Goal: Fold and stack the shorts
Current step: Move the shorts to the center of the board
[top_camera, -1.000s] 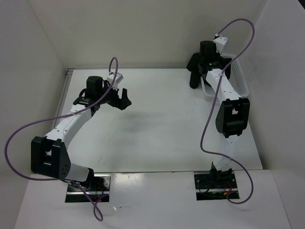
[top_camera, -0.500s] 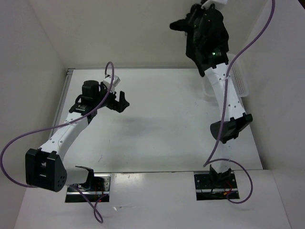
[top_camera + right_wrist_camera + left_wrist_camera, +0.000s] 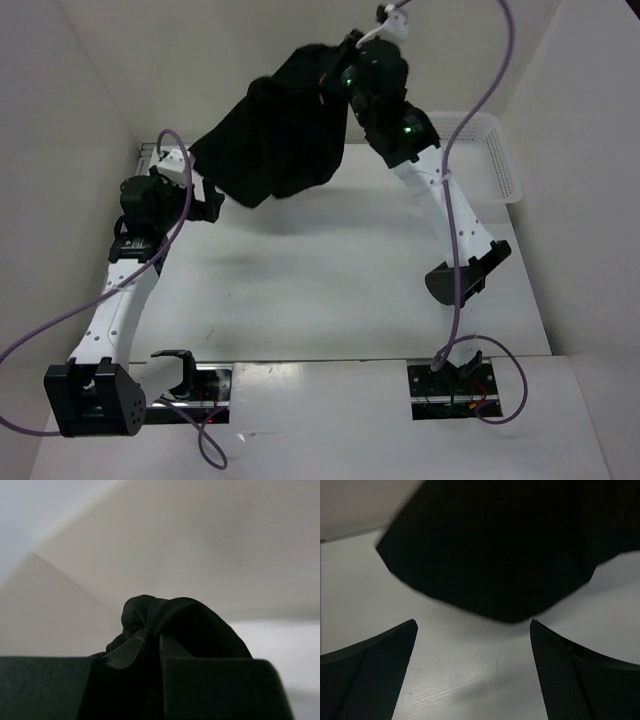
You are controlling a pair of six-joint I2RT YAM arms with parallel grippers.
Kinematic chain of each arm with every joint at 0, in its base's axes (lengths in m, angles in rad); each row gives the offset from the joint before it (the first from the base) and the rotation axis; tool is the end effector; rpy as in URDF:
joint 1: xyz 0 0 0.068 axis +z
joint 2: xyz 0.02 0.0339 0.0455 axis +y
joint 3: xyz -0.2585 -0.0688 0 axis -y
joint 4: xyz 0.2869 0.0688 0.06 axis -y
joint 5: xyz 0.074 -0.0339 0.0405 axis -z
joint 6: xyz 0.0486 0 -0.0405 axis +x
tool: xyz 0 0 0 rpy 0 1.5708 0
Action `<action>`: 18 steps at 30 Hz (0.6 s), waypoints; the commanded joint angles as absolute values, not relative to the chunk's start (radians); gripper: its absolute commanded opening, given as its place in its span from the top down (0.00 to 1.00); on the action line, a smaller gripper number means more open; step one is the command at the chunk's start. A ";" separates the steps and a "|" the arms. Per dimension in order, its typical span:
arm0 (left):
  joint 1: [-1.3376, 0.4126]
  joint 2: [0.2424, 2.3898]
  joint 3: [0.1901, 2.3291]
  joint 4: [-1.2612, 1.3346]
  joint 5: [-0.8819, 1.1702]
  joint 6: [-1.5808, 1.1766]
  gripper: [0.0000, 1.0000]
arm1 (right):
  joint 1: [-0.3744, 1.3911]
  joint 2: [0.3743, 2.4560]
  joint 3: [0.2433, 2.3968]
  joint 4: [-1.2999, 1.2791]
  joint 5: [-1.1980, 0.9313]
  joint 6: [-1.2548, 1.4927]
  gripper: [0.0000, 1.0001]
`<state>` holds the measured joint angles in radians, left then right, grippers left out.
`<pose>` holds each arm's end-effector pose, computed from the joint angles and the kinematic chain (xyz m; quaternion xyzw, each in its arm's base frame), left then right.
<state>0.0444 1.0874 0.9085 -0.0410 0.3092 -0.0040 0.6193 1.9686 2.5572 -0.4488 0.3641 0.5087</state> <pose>0.3106 -0.0010 0.3241 0.0776 0.7732 -0.1077 0.6201 0.3713 0.2435 0.5776 0.1008 0.6517 0.2964 0.6908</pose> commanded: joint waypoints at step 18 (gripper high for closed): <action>-0.044 1.163 0.858 -0.371 0.460 0.000 0.04 | 0.466 1.741 1.431 -0.167 -0.004 0.078 0.00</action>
